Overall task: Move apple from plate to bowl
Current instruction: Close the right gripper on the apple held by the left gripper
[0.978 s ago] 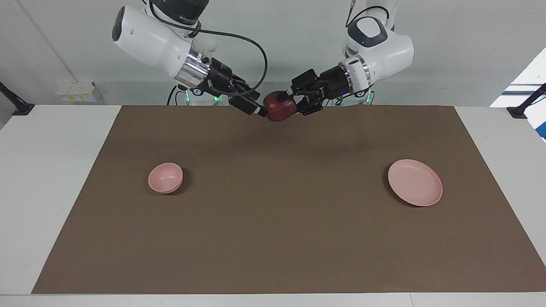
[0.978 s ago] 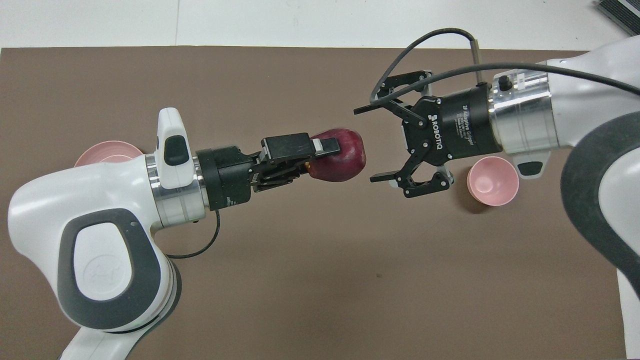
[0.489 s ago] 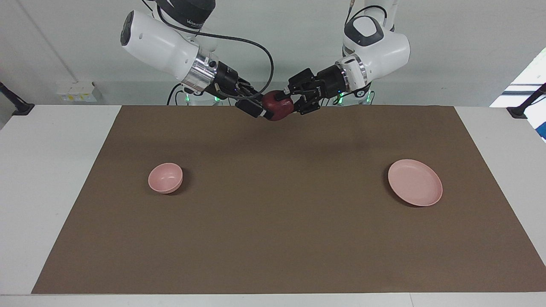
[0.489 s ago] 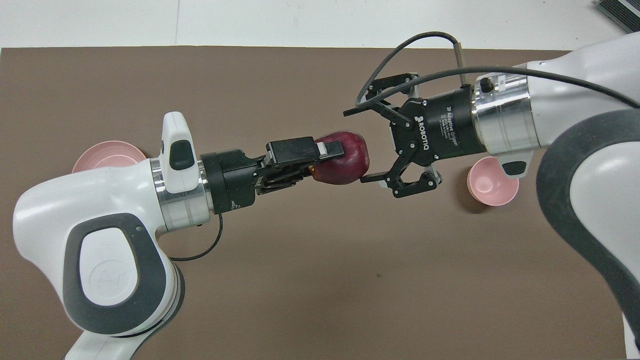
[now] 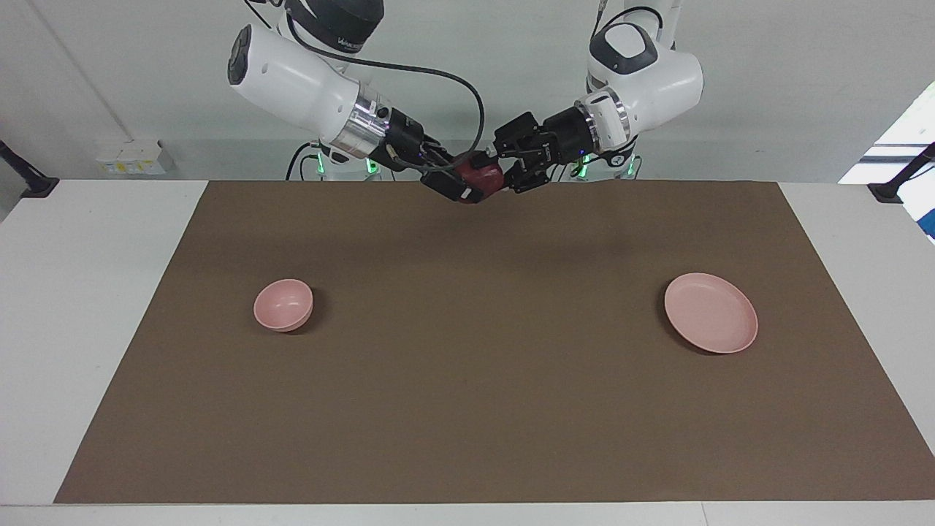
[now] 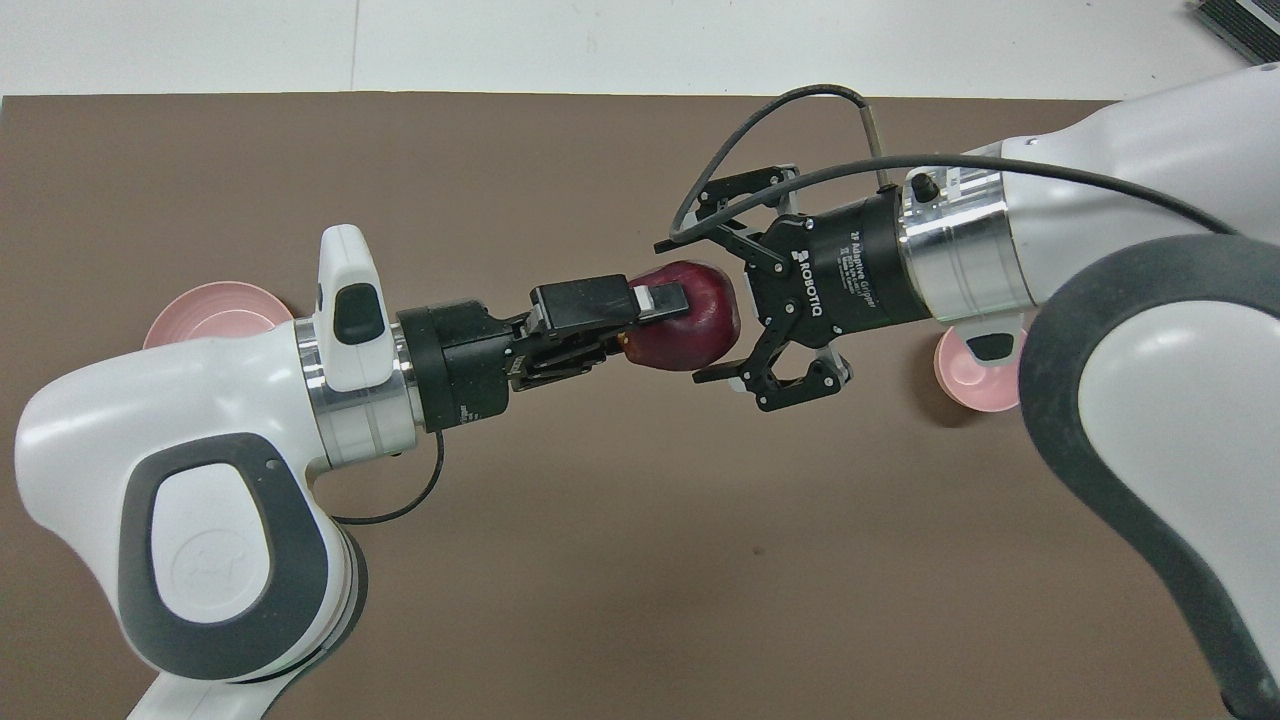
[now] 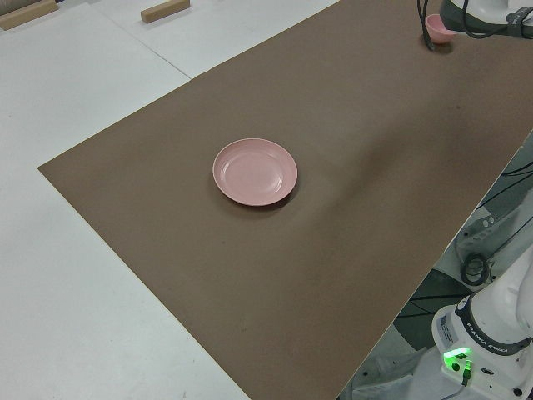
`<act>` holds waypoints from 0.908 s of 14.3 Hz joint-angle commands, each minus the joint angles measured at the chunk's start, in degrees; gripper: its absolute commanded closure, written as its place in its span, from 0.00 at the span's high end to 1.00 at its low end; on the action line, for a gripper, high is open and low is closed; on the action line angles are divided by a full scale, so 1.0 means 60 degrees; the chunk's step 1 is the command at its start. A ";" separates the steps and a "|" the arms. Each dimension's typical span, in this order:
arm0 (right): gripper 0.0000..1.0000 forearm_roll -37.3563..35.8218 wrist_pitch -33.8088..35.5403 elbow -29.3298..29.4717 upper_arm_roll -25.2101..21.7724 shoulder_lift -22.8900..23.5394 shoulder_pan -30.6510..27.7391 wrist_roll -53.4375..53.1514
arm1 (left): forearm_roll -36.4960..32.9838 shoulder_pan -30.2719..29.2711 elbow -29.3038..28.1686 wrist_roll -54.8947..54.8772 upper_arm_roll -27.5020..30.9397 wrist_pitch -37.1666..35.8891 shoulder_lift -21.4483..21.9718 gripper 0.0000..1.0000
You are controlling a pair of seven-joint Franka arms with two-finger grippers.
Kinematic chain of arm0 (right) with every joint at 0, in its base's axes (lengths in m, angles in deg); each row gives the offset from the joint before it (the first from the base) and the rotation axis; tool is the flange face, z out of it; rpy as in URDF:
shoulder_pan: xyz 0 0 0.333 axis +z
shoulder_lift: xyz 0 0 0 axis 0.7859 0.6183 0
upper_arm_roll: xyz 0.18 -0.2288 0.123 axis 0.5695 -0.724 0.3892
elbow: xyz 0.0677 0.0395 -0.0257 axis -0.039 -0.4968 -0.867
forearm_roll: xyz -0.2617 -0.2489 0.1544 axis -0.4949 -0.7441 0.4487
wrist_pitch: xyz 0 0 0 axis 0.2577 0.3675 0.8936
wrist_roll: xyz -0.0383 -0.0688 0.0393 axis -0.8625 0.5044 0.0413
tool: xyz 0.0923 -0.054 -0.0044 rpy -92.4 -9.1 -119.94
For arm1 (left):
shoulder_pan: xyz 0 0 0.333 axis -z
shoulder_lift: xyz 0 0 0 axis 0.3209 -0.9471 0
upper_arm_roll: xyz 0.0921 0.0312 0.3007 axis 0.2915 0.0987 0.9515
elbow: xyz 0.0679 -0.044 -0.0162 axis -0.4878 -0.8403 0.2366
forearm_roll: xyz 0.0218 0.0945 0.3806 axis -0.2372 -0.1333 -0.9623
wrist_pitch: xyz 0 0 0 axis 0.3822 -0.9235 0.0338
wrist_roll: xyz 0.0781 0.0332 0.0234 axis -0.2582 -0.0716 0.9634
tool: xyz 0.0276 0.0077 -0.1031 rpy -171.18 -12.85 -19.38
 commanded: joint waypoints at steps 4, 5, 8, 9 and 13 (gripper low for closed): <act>1.00 0.0068 0.0073 -0.0181 0.0009 -0.0086 0.0034 -0.0016 | 0.0221 0.0029 -0.0256 0.0095 0.0011 0.0147 0.0398 0.00; 0.58 0.0068 0.0102 -0.0181 0.0009 -0.0101 0.0034 0.0174 | 0.0221 0.0029 -0.0328 0.0095 0.0011 0.0147 0.0471 0.00; 0.00 0.0097 0.0379 -0.0166 -0.0006 -0.0086 0.0019 0.0263 | 0.0221 0.0029 -0.0358 0.0095 0.0011 0.0147 0.0516 0.00; 0.00 0.0111 0.0424 -0.0138 -0.0006 -0.0072 -0.0010 0.0263 | 0.0221 0.0029 -0.0358 0.0095 0.0025 0.0147 0.0516 0.00; 0.00 0.0126 0.0424 -0.0079 -0.0006 -0.0042 -0.0083 0.0409 | 0.0221 -0.0029 -0.0358 0.0095 0.0011 0.0133 0.0501 0.14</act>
